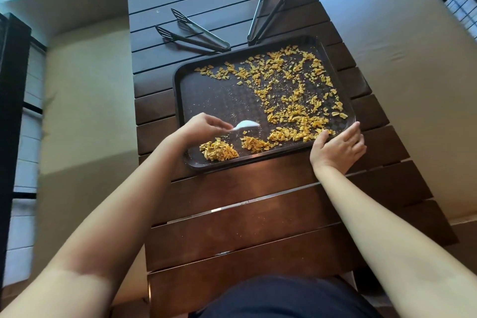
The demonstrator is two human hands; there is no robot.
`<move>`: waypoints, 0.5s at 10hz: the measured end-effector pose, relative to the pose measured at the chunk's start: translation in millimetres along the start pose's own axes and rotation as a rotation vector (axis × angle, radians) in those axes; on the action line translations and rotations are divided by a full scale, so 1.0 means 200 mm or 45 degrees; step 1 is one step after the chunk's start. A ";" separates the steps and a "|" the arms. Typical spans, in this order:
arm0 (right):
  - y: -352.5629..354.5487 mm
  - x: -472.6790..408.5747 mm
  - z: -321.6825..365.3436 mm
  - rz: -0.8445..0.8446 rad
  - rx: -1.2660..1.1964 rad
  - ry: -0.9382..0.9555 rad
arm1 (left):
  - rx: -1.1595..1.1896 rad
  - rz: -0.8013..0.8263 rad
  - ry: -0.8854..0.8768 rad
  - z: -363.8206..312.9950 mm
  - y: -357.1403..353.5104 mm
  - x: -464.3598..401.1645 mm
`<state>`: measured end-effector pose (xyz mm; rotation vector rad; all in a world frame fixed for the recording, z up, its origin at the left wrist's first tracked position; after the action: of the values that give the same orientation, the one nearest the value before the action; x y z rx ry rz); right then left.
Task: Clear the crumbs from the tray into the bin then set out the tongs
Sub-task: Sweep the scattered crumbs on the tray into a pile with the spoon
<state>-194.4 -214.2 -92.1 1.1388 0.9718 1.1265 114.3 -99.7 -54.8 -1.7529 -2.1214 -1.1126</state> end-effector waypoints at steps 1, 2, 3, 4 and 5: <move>0.00 0.00 0.00 -0.010 -0.006 0.000 | 0.034 -0.106 -0.031 -0.06 -0.04 -0.03; 0.01 0.00 0.00 -0.024 -0.006 0.004 | -0.025 -0.051 -0.038 -0.10 -0.12 -0.03; 0.01 0.00 0.00 -0.024 -0.006 0.005 | -0.137 0.051 -0.077 -0.13 -0.19 -0.02; 0.01 0.00 0.00 -0.017 -0.002 0.004 | -0.302 0.080 -0.114 -0.12 -0.14 0.01; 0.01 0.00 0.00 -0.019 -0.002 0.004 | -0.434 0.071 -0.100 -0.09 -0.06 0.04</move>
<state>-193.9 -213.8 -90.2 1.1270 0.9804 1.1171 94.1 -105.5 -42.1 -2.0145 -2.0037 -1.4843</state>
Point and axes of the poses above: each hand's wrist, its own x-axis away from the middle knuckle, its own y-axis out of the back of the hand, z = x × y, the point moved 9 cm from there along -x, towards the middle knuckle, and after that the axes turned 14 degrees about x, right-handed, at the moved point
